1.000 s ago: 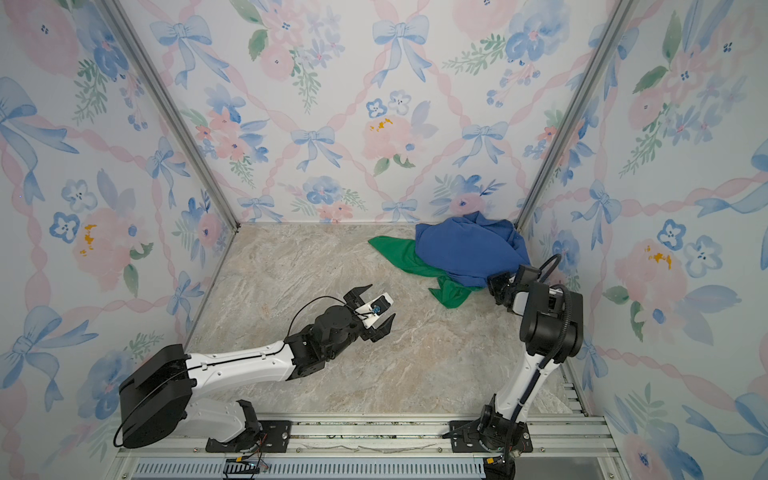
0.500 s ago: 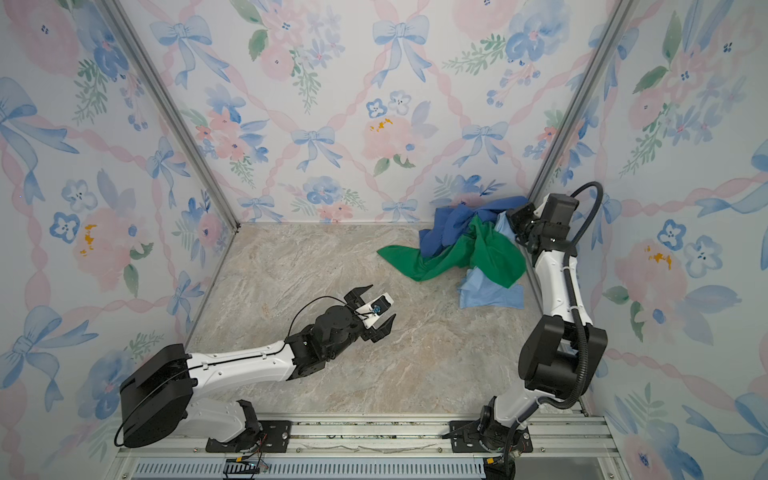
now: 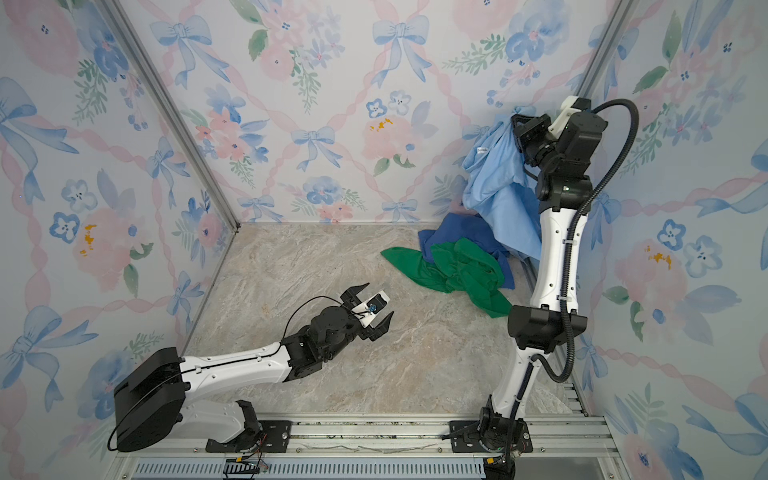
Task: Pick out a specific cloth from the pile
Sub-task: 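Lift the light blue shirt high and carry it toward the left gripper, then lower the light blue shirt onto the table and open the right gripper, then grasp the shirt with the left gripper while the right gripper nears the green cloth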
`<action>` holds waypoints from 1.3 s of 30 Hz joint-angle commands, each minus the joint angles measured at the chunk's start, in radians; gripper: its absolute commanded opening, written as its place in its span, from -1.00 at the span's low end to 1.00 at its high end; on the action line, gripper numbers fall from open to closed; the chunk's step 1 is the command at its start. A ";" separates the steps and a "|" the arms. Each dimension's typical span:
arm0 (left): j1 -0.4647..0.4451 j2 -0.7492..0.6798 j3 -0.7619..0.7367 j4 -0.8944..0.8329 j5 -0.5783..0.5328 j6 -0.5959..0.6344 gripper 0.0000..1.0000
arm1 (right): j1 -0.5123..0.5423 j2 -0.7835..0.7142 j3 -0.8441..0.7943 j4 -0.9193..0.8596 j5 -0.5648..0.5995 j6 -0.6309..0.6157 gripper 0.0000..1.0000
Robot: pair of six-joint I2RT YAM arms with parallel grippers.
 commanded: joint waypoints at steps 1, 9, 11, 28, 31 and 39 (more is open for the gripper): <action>0.025 -0.049 -0.023 0.028 -0.120 -0.073 0.96 | 0.134 0.061 0.056 0.286 -0.141 0.139 -1.00; 0.279 -0.302 -0.110 -0.161 -0.144 -0.424 0.96 | 0.535 0.139 0.062 0.350 -0.103 0.027 -1.00; 0.296 -0.366 -0.153 -0.172 -0.235 -0.409 0.96 | 0.619 0.150 -0.010 0.381 -0.081 -0.012 -1.00; 0.606 -0.457 -0.020 -0.648 -0.055 -0.624 0.83 | 0.740 0.579 -0.200 0.684 -0.173 0.174 0.18; 0.656 -0.350 0.039 -0.716 0.067 -0.635 0.81 | 0.715 0.472 -0.424 0.827 -0.188 0.183 0.67; 0.770 -0.032 0.199 -0.758 0.194 -0.698 0.83 | 0.677 0.087 -0.948 0.706 -0.149 -0.093 1.00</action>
